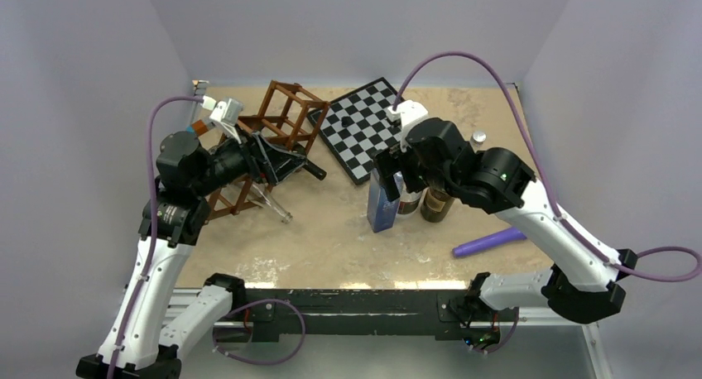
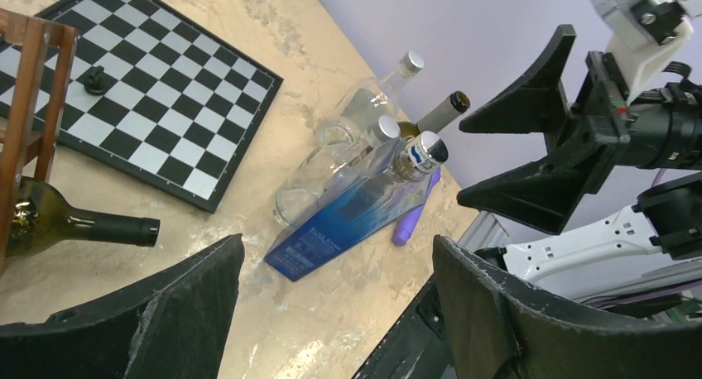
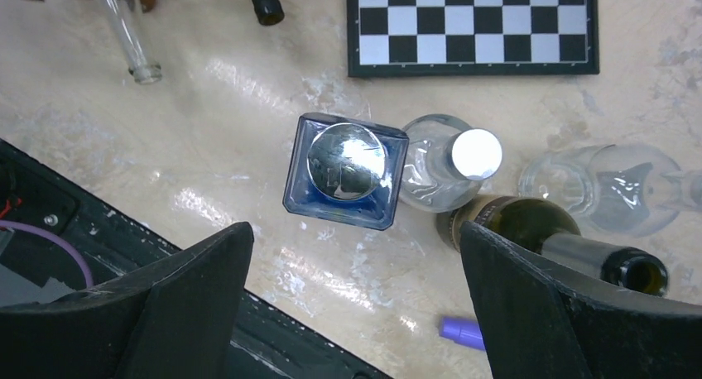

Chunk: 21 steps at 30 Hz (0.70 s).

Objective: Put the wine bottle on the wine rack

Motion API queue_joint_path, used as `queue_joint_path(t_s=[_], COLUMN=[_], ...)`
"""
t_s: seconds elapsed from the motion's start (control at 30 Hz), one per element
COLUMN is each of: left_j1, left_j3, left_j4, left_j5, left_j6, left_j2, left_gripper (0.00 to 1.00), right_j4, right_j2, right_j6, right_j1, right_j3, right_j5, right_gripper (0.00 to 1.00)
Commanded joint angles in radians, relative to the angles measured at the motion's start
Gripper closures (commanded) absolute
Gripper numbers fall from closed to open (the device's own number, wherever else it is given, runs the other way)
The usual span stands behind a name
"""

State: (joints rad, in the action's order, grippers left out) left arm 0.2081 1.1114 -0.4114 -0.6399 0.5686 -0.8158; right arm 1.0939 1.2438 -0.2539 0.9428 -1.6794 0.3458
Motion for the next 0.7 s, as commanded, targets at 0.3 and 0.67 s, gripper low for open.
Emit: queue_joint_path(t_s=[0.3,0.67], left_j1=[0.046,0.045], left_j3=[-0.001,0.004], left_j4=[-0.006,-0.119], left_j5=[0.227,0.384], left_j6=[-0.104,-0.162], left_j2=[0.073,0.156], left_gripper=[0.11,0.12], right_j4=[-0.062,-0.104], right_j2=[0.061,0.119], right_j6=[-0.040,-0.069], right_j1=[-0.021,-0.021], right_j3=[0.092,0.120], right_j5=[-0.131,-0.108], right_gripper=[0.04,0.17])
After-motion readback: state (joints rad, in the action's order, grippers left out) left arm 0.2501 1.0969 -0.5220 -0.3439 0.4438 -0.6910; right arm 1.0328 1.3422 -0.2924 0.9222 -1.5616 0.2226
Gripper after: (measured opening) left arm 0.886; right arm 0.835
